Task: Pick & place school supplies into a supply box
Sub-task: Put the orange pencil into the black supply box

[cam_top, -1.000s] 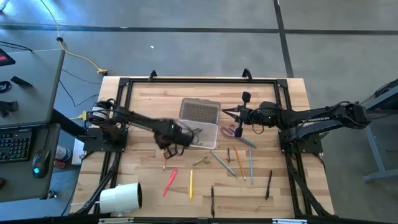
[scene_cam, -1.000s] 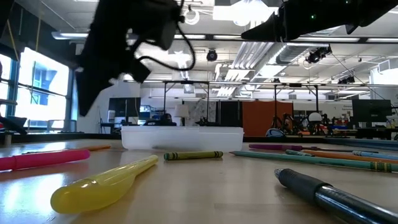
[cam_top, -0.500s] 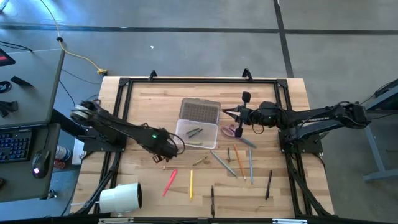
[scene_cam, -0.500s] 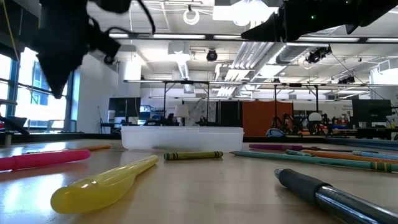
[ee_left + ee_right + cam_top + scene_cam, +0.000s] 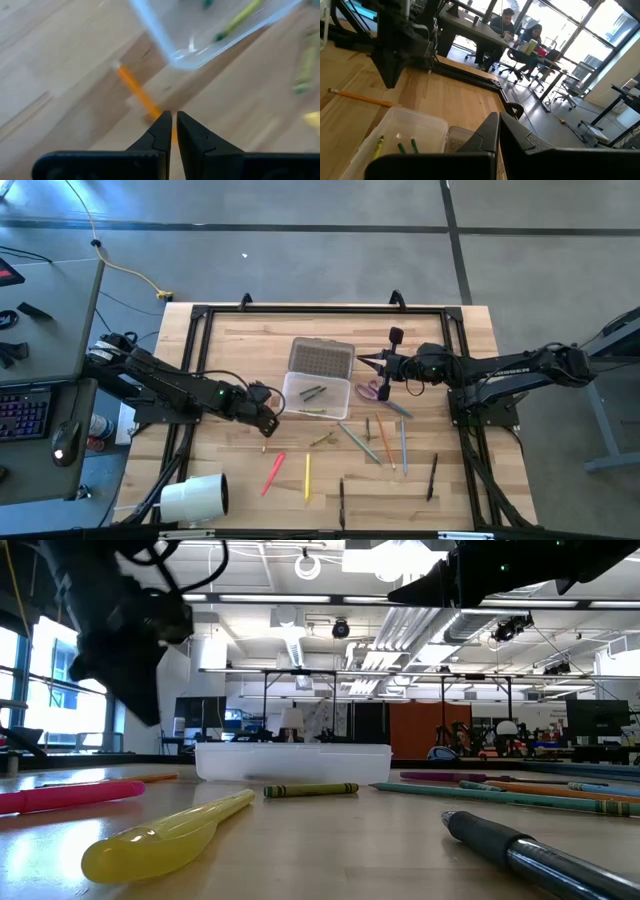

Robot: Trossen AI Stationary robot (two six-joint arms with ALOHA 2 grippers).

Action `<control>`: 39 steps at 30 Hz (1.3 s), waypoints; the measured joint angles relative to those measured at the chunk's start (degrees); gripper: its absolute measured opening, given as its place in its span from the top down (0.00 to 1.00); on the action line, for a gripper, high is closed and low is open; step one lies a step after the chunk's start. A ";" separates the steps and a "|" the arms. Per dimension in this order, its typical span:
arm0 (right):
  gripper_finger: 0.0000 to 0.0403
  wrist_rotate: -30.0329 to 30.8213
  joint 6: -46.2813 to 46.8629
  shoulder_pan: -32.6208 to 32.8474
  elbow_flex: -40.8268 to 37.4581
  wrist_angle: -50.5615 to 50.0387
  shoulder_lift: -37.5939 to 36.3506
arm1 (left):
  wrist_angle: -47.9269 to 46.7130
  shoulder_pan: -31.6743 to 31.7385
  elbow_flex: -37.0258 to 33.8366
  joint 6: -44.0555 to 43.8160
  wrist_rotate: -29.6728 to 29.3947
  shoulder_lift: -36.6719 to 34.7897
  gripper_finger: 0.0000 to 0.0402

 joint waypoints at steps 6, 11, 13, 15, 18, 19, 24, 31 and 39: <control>1.00 0.00 0.03 0.00 0.00 -0.02 0.02 | 0.40 0.04 -1.96 -0.07 0.12 2.13 0.77; 1.00 0.00 0.07 0.00 0.00 0.35 0.00 | 2.07 0.02 -2.09 1.07 -0.22 3.38 0.70; 1.00 0.00 0.11 0.00 0.00 0.37 0.01 | 3.39 0.02 -2.05 1.22 -1.55 4.30 0.68; 1.00 -0.01 0.11 0.00 0.00 0.37 0.01 | 3.37 0.02 -2.07 1.02 -3.45 5.48 0.67; 1.00 0.00 0.15 -0.02 0.00 0.35 0.02 | 4.68 0.04 -2.05 -0.12 -4.48 7.85 0.67; 1.00 0.00 0.15 -0.02 0.00 0.35 0.02 | 4.47 0.04 -2.09 -0.26 -4.60 8.71 0.67; 1.00 -0.01 0.18 -0.02 0.00 0.31 0.02 | 6.15 0.02 -2.02 -2.01 -4.15 12.89 0.68; 1.00 0.00 0.18 -0.02 0.00 0.31 0.02 | 6.62 -0.13 -1.79 -6.88 -7.73 17.00 0.72; 1.00 -0.01 0.18 -0.02 0.00 0.31 0.02 | 7.09 0.04 -1.83 -4.93 -11.89 18.71 0.96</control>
